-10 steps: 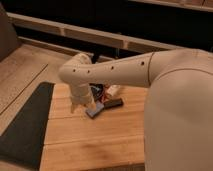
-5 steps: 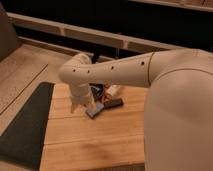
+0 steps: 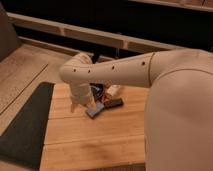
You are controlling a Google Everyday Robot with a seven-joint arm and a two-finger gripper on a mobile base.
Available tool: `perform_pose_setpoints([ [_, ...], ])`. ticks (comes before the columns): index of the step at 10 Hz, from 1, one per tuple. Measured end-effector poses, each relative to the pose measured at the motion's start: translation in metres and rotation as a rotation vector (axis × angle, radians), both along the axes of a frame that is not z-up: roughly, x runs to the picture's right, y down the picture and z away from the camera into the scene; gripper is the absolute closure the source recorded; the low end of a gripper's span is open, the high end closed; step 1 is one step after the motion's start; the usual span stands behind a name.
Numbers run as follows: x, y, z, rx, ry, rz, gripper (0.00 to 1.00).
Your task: Stand the bottle upright
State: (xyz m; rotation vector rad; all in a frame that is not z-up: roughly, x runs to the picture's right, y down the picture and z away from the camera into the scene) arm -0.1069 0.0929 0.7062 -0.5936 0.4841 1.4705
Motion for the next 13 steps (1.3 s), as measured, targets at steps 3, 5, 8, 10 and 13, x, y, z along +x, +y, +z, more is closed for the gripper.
perform_pose_setpoints([
  [3, 0.033, -0.072, 0.022, 0.192, -0.036, 0.167, 0.35],
  [5, 0.078, -0.113, 0.019, 0.323, -0.005, 0.312, 0.35],
  [8, 0.128, -0.135, 0.003, 0.422, 0.044, 0.432, 0.35],
  [10, 0.124, -0.135, 0.003, 0.420, 0.038, 0.427, 0.35],
  [13, 0.146, -0.157, 0.015, 0.484, 0.058, 0.429, 0.35],
])
